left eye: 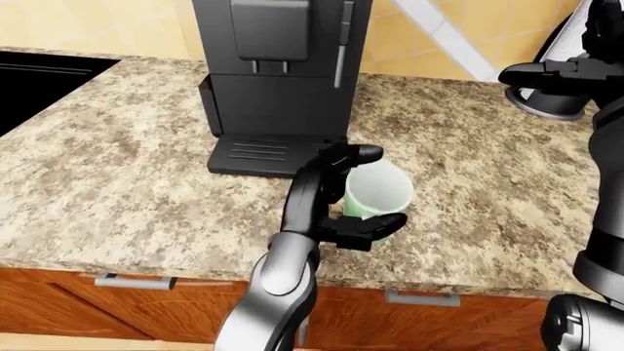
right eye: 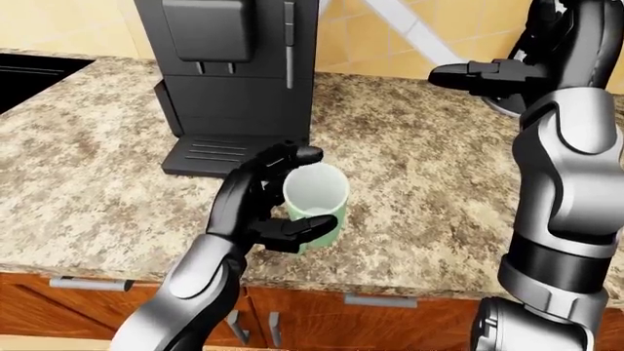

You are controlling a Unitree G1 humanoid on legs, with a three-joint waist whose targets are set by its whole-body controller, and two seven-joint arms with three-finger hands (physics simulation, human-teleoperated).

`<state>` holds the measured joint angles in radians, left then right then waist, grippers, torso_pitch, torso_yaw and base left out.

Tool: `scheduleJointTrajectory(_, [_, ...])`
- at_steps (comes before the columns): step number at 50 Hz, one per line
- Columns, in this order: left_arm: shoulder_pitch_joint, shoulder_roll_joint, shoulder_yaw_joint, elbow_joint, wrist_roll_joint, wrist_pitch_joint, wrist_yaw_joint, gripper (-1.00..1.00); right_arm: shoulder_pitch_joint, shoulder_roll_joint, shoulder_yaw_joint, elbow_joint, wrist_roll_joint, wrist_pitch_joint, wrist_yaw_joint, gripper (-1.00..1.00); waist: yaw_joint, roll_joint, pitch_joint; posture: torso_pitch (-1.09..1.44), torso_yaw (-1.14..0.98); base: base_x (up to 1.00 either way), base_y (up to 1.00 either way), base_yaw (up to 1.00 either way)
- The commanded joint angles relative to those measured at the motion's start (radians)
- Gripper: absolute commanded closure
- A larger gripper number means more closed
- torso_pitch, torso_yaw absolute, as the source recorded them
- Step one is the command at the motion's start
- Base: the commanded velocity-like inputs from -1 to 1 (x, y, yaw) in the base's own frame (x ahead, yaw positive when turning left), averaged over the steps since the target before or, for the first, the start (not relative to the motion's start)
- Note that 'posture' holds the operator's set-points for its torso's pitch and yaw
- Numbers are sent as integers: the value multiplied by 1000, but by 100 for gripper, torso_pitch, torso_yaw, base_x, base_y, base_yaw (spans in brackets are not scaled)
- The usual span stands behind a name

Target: Pick the mug from under the coffee machine dispenser and place it on the counter.

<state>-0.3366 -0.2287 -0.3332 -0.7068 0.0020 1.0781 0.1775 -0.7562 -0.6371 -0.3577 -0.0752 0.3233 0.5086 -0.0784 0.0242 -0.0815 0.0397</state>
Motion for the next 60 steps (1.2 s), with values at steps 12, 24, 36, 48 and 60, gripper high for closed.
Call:
scheduleJointTrajectory(12, [-28,-7,8,-20,8,7,0,-43,-23,-15,-14,-33,-2,-25,0,-100,0,-6,-19,0,0,0,0,0])
scheduleJointTrajectory(24, [-46,-11,20,-24,2,18,0,-62,-28,-17,-14,-32,-1,-22,0,-100,0,-4,-20,0,0,0,0,0])
scheduleJointTrajectory(36, [-87,-13,40,-64,-3,68,6,-71,-27,-17,-14,-32,-2,-22,1,-100,0,-4,-20,0,0,0,0,0])
scheduleJointTrajectory(48, [-94,2,52,-124,-20,133,2,-70,-25,-15,-13,-37,-4,-21,2,-100,1,-4,-18,0,0,0,0,0])
scheduleJointTrajectory(60, [-126,31,100,-237,-59,273,-1,-83,-21,-13,-13,-39,-7,-21,3,-100,1,-2,-14,0,0,0,0,0])
